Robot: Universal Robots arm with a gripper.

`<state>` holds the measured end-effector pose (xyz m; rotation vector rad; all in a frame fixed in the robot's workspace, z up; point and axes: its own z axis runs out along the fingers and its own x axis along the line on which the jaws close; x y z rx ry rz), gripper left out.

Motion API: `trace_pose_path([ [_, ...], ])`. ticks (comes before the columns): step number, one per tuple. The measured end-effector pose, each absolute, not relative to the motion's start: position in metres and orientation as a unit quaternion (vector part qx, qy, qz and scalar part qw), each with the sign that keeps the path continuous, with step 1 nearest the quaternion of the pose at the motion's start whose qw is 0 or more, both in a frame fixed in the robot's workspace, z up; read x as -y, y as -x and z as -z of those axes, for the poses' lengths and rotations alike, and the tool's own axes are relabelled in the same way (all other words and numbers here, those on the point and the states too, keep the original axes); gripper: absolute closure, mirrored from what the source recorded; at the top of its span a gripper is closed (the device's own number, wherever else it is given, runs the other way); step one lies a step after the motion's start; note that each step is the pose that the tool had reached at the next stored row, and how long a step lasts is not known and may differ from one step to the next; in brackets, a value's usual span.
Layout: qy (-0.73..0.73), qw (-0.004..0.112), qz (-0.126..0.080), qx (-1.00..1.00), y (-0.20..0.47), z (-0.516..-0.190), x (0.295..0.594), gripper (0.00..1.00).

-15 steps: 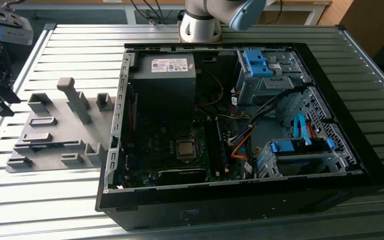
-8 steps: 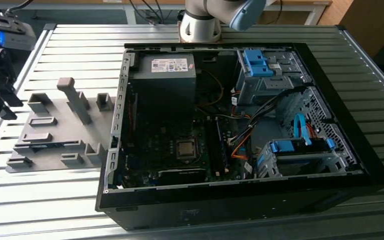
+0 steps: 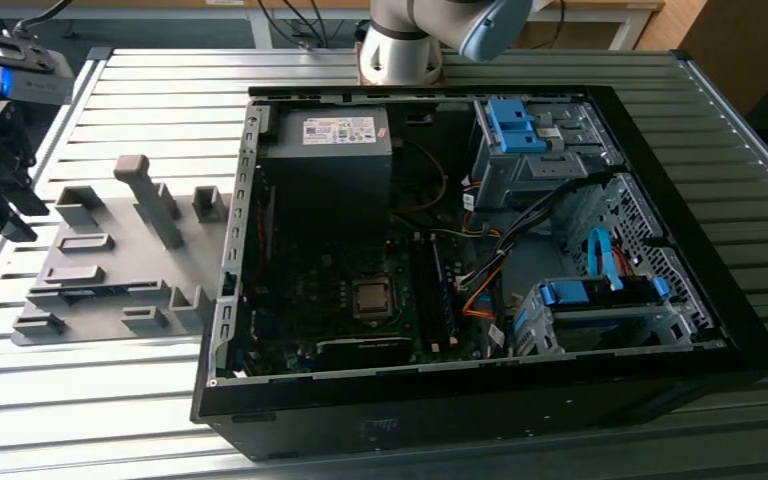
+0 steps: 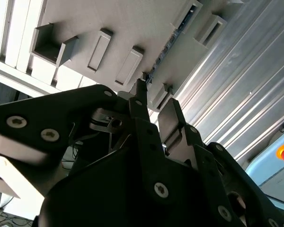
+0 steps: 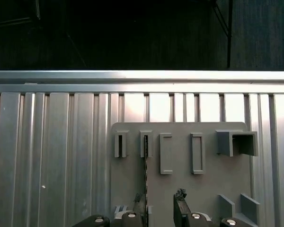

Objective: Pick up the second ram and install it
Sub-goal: 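Pick up the second ram and move it above second insertion slot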

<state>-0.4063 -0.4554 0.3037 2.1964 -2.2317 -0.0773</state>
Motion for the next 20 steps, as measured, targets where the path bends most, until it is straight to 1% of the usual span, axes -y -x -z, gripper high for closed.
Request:
trace_pose_path([
  [3,-0.701,0.004,0.025,0.712,0.4063,-0.3036,0.4554,0.63],
  [4,-0.701,0.003,0.027,0.712,0.4064,-0.3033,0.4555,0.63],
  [6,-0.701,-0.005,0.035,0.712,0.4063,-0.3025,0.4560,0.63],
  [8,-0.701,-0.008,0.037,0.712,0.4063,-0.3005,0.4562,0.63],
  [20,-0.701,-0.008,0.037,0.712,0.4063,-0.2981,0.4563,0.63],
])
